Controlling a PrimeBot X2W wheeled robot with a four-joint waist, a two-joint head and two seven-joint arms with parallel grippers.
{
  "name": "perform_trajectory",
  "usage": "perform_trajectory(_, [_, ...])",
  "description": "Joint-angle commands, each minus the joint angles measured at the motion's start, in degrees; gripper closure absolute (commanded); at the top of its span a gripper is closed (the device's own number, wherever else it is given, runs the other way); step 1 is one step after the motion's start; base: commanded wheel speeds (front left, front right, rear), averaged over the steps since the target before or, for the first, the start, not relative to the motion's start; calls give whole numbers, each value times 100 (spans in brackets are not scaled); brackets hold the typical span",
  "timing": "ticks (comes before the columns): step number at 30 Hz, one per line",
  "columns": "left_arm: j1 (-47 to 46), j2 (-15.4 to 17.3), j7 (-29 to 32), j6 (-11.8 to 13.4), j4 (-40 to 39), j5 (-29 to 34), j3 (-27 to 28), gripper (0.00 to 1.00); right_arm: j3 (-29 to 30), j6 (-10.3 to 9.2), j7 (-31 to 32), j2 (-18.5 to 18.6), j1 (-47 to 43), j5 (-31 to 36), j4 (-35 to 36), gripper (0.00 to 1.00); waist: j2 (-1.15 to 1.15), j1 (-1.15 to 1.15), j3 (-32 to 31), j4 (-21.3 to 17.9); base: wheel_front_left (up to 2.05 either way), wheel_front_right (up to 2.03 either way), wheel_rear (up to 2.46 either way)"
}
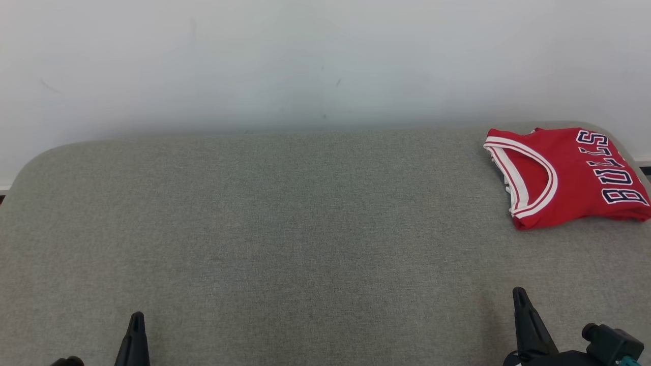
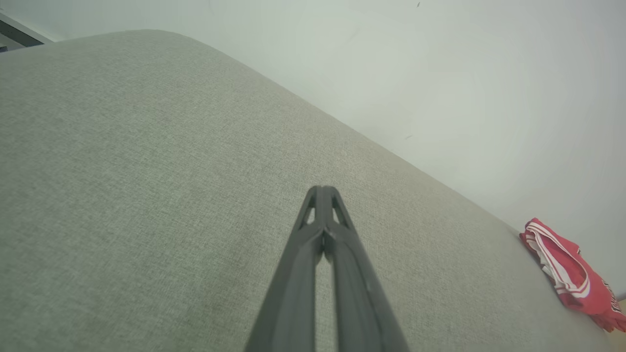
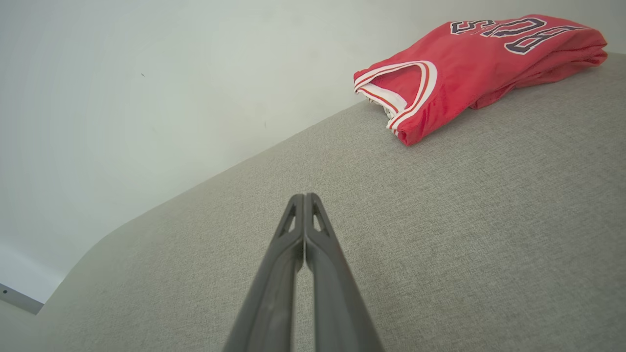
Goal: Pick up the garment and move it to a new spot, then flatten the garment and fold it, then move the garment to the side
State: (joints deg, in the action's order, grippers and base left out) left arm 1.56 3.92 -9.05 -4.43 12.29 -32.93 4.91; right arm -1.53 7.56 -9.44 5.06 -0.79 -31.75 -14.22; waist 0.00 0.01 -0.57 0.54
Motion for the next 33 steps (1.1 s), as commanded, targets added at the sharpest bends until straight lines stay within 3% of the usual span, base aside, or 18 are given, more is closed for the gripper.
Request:
perform_trajectory(1, [-165,13,39,-23,-60,-234,31,100,45,-2,46,3,155,-216,81,100,0,0,1,0,0,0,0])
perform_trajectory(33, [-438,-33,662,-145,29,-2567,90,100,322,-6,650,-61,390,-2635,69,100,0,0,23,-16,0,0,0])
